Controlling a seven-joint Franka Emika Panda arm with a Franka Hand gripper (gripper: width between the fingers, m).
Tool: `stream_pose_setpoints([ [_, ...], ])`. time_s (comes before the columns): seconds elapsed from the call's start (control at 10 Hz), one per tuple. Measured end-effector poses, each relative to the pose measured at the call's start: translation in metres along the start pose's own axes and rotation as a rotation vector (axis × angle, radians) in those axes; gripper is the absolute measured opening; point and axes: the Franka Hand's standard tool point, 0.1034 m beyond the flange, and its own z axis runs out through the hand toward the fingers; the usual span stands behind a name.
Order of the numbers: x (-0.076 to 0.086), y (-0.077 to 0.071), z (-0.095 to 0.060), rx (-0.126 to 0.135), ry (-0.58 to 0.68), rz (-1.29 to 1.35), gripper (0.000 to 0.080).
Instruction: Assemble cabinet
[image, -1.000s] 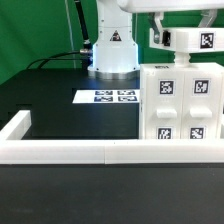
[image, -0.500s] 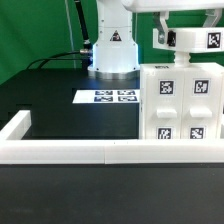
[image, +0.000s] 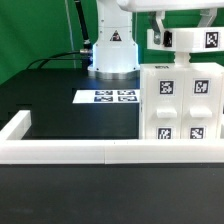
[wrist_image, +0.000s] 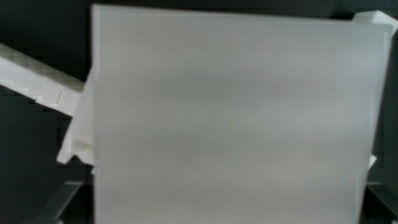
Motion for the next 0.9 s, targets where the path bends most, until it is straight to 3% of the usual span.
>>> stream_pose_setpoints([
  [0.5, 0.0003, 0.0037, -0.0010, -0.020, 0.058, -0.001, 0.0563],
  [0.8, 0.0006, 0.0036, -0.0013, -0.021, 0.058, -0.001, 0.0563],
  [0.9, -0.0054, -0.0016, -0.0002, -0.008, 0.026, 0.052, 0.0563],
])
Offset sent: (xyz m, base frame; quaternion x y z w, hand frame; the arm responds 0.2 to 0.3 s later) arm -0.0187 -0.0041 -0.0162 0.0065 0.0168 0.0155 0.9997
